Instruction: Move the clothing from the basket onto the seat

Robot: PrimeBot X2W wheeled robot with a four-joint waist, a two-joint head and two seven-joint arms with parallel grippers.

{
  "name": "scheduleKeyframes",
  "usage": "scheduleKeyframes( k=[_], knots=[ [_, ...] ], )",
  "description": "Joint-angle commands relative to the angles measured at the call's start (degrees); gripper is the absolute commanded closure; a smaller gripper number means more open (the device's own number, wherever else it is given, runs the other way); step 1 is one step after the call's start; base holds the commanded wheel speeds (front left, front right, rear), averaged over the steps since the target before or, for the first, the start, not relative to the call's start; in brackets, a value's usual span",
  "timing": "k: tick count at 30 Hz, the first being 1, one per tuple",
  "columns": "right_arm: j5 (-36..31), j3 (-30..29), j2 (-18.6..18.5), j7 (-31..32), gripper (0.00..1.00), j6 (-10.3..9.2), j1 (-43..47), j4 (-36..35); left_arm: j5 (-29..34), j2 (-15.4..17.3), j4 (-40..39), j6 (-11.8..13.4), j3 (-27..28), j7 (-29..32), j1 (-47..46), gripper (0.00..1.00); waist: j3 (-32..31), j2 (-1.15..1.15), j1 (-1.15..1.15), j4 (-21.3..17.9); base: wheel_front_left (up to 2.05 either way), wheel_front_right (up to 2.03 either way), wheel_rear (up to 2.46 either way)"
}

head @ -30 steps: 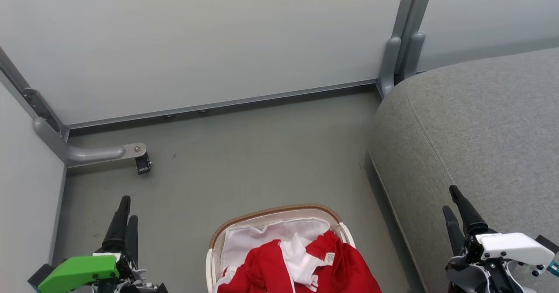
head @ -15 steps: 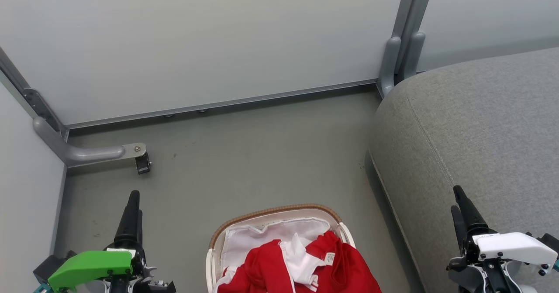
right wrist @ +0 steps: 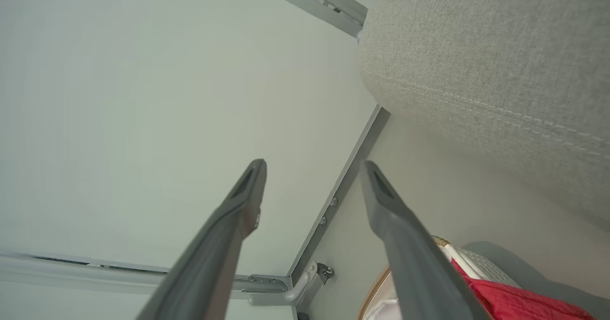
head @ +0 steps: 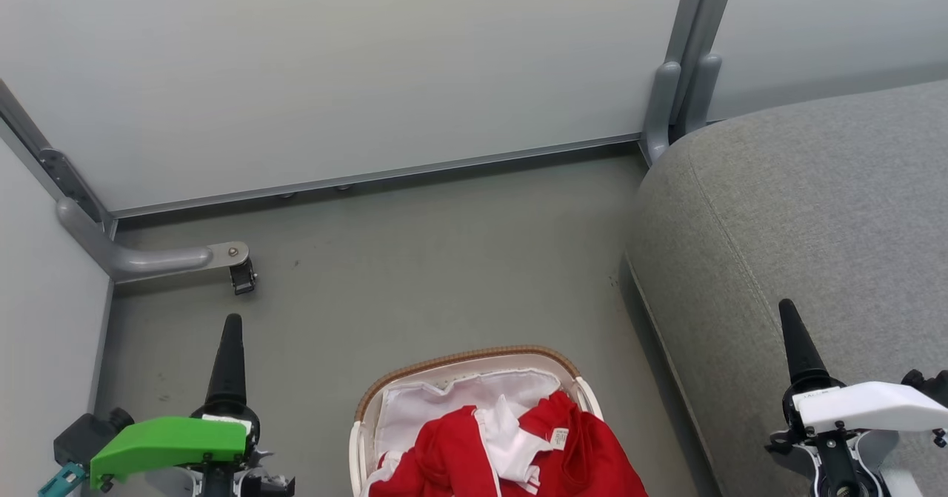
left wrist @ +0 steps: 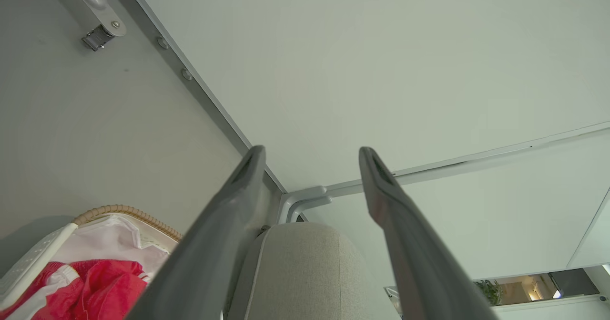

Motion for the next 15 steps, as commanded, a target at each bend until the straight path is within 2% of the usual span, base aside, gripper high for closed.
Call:
scheduleKeyframes(
  k=[1, 15],
  knots=[
    [-3.0, 0.0, -0.5, -0.7, 0.0, 0.01, -0.2, -1.4, 2.6, 0.4, -1.1, 0.0, -0.2, -0.7, -0.5, 0.0, 0.0, 0.0, 0.0, 0.0, 0.0, 0.0, 0.0],
    [-20.2, 2.3, -0.7, -3.4, 0.0, 0.01, 1.0, -3.9, 19.4, 0.5, -2.2, 1.4, -2.1, -3.3, 0.5, 0.0, 0.2, 0.0, 0.0, 0.1, 0.0, 0.0, 0.0]
  ],
)
